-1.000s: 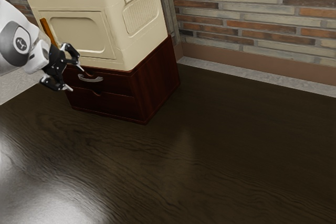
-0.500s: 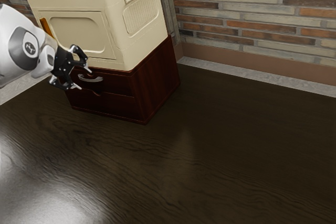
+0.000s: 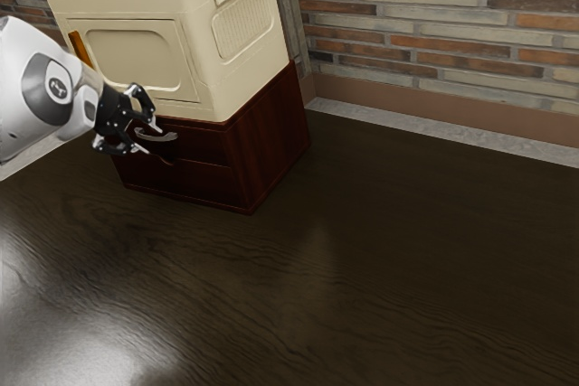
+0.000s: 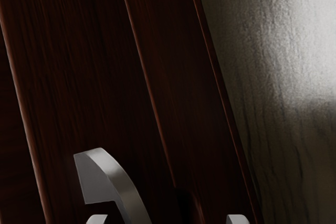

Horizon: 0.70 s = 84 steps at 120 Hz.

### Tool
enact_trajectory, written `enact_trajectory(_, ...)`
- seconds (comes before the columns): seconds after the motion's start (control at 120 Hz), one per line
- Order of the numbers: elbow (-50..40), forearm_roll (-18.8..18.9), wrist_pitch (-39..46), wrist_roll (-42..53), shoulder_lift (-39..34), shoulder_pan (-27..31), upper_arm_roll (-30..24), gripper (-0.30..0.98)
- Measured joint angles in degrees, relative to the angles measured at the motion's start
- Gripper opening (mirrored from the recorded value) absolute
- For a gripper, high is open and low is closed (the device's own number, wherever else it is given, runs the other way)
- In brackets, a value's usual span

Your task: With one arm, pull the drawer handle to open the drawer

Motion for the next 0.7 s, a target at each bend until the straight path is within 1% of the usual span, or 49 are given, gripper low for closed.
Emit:
enact_trajectory(0.225, 0.00, -0.94, 0.20, 1.37, 0.55, 0.82, 0.02, 0.20)
enact_trajectory(0.533, -0.13, -2.11, 0.34, 2.57, 0.82, 0.91, 0.01, 0.05)
enact_trajectory(0.7, -3.60, -2.35, 0.46, 3.10, -1.29, 1.24, 0.01, 0.04)
